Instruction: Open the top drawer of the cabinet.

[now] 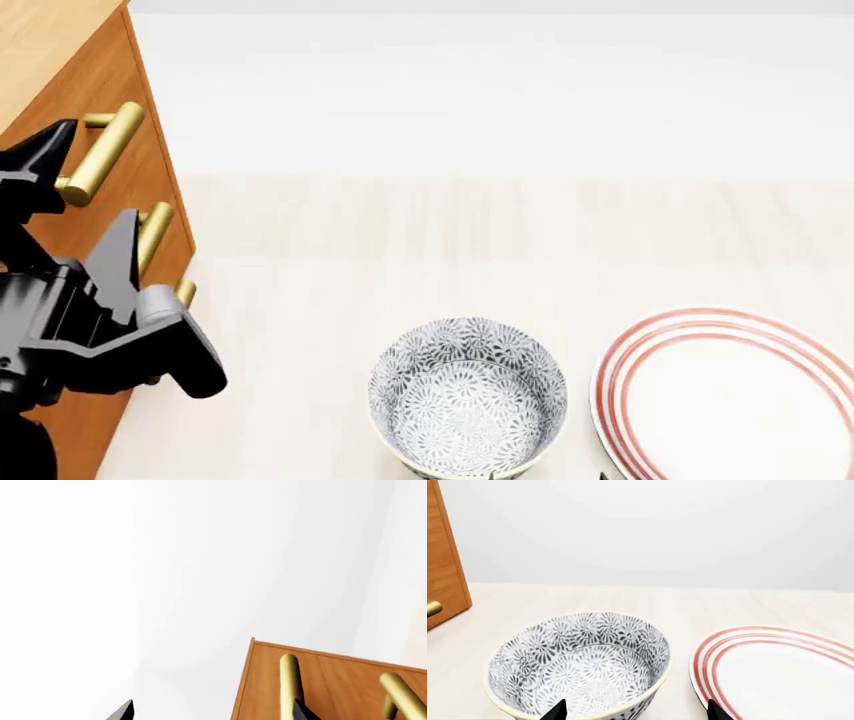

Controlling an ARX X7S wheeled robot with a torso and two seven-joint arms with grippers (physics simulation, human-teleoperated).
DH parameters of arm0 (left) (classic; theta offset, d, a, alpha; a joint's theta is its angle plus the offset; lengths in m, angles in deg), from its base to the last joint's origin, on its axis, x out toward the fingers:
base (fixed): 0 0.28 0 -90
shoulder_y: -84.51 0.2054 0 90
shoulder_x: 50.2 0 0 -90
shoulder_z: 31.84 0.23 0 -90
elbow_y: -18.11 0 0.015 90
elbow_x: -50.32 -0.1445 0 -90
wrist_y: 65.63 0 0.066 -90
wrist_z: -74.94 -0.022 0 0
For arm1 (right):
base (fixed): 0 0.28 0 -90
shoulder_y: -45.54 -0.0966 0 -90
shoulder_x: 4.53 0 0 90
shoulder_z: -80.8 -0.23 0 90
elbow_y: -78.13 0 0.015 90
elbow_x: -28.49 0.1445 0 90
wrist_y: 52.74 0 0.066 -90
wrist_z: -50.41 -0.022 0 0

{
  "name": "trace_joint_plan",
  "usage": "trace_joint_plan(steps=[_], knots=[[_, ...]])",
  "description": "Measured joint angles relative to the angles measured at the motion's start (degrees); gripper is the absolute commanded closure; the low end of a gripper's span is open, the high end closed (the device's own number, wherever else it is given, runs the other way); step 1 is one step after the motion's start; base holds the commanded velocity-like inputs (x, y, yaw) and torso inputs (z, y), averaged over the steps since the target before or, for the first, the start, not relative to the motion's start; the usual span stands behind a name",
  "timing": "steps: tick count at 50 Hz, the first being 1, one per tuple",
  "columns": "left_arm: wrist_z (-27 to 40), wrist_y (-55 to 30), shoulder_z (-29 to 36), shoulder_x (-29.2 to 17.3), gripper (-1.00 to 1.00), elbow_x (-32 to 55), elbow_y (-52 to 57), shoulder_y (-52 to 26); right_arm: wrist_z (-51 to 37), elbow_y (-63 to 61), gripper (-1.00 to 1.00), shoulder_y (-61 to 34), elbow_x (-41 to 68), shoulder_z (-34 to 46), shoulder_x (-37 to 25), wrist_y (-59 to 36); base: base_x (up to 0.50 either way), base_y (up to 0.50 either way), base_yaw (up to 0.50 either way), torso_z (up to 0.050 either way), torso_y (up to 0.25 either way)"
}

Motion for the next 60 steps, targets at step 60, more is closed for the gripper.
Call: trace_joint_plan(steps=[60], knots=[[-6.0,3.1,2.4,2.2,-1.0,3.4,-16.8,-9.6,-1.2,0.3,-1.0,-0.5,1.3,1.3,-1.0,-0.5,0.0,0.0,0.0,0.0,0.0]])
